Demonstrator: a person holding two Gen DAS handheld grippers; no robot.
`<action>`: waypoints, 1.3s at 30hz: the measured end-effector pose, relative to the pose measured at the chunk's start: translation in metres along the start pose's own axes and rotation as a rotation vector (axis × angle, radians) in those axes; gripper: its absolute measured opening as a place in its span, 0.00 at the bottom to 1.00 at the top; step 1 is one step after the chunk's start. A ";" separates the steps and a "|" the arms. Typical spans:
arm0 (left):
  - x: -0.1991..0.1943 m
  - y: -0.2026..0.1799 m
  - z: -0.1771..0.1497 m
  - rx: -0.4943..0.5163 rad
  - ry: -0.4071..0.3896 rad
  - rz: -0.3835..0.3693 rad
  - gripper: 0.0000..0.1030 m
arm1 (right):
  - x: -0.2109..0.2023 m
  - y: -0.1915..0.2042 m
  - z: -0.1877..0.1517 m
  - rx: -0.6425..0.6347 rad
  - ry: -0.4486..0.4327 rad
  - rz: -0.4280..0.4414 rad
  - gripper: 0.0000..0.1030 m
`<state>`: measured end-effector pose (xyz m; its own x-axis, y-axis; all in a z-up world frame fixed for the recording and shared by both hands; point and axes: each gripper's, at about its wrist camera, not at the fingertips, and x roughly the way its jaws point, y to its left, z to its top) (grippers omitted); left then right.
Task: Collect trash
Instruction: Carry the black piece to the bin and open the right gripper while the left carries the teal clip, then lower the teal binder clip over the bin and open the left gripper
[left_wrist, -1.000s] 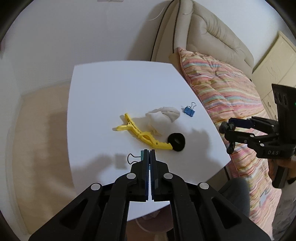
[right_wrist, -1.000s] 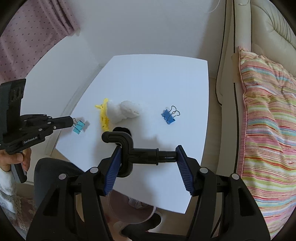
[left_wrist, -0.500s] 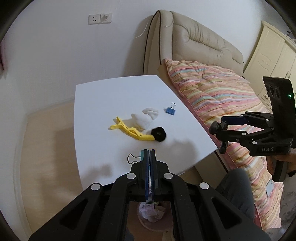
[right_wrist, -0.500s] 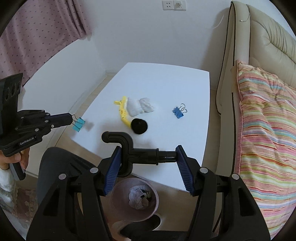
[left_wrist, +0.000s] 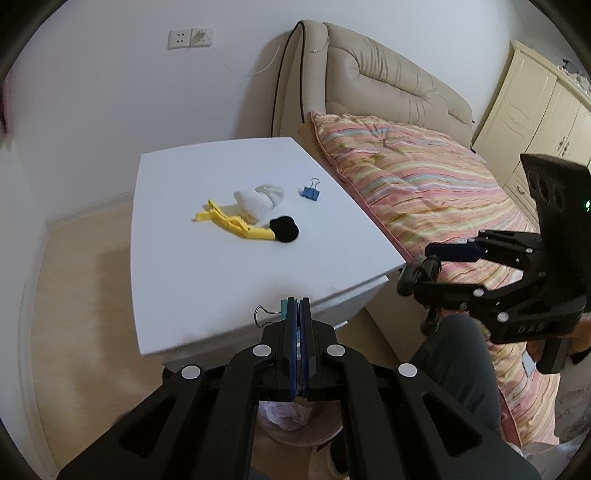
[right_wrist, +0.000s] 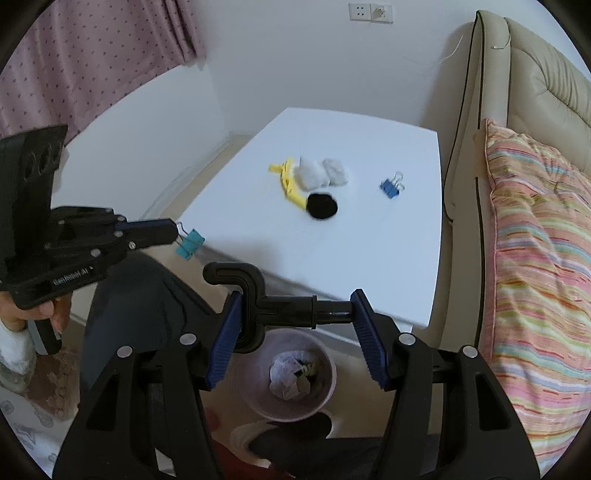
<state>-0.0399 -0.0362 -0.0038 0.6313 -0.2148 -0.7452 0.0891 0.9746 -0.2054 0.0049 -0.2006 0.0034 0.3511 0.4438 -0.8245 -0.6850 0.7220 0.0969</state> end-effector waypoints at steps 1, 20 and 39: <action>-0.001 -0.001 -0.003 0.004 -0.001 0.006 0.01 | 0.001 0.002 -0.004 -0.001 0.006 0.003 0.57; -0.014 0.006 -0.025 -0.029 -0.007 0.019 0.01 | 0.038 0.030 -0.044 -0.018 0.105 0.079 0.57; -0.010 0.005 -0.027 -0.012 0.015 0.004 0.01 | 0.034 0.022 -0.040 0.007 0.086 0.066 0.95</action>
<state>-0.0663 -0.0313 -0.0145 0.6196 -0.2123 -0.7557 0.0775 0.9746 -0.2102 -0.0243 -0.1909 -0.0449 0.2491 0.4433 -0.8611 -0.7005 0.6964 0.1559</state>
